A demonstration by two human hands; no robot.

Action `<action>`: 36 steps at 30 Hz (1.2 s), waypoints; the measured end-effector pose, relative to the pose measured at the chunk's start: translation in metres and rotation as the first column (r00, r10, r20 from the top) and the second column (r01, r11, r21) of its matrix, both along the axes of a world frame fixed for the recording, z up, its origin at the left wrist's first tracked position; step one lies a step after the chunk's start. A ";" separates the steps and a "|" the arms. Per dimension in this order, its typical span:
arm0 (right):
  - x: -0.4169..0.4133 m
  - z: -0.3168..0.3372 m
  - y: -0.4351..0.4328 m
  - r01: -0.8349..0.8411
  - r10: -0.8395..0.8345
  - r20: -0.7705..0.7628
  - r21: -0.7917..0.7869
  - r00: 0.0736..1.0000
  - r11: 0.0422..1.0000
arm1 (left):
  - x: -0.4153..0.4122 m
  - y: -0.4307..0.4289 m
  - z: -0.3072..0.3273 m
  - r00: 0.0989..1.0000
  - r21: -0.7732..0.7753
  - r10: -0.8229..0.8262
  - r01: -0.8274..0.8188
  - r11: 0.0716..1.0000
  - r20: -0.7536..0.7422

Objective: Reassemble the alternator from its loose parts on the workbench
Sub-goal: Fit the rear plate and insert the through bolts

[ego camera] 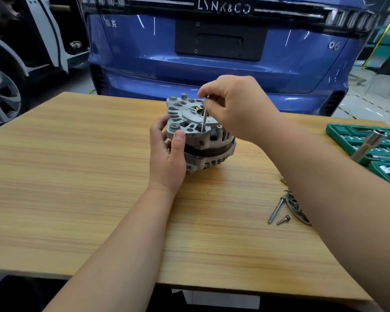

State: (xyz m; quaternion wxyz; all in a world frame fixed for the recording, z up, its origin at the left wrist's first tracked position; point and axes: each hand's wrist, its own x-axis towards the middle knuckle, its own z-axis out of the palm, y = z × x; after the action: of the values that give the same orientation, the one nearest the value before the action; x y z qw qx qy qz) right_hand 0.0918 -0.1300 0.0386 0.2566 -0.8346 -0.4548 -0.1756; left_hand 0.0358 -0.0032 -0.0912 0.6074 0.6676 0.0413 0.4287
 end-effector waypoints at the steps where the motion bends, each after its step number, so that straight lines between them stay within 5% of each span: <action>1: -0.001 -0.002 0.000 -0.001 0.002 0.031 -0.027 1.000 1.000 | 0.000 0.000 -0.001 1.000 -0.001 -0.004 0.004 1.000 -0.002; 11: 0.002 0.010 -0.004 -0.038 0.023 -0.198 -0.076 0.980 0.996 | 0.001 -0.001 -0.001 1.000 -0.009 -0.010 0.010 1.000 -0.010; 36: -0.007 0.008 0.004 0.041 -0.044 -0.016 -0.143 0.999 0.989 | 0.001 -0.001 -0.002 1.000 -0.030 -0.018 0.017 0.999 -0.025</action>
State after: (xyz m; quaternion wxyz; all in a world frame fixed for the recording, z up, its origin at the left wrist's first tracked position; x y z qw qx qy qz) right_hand 0.0851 -0.1263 0.0469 0.1967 -0.8618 -0.4460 -0.1402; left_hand 0.0367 -0.0040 -0.0933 0.6203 0.6641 0.0493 0.4144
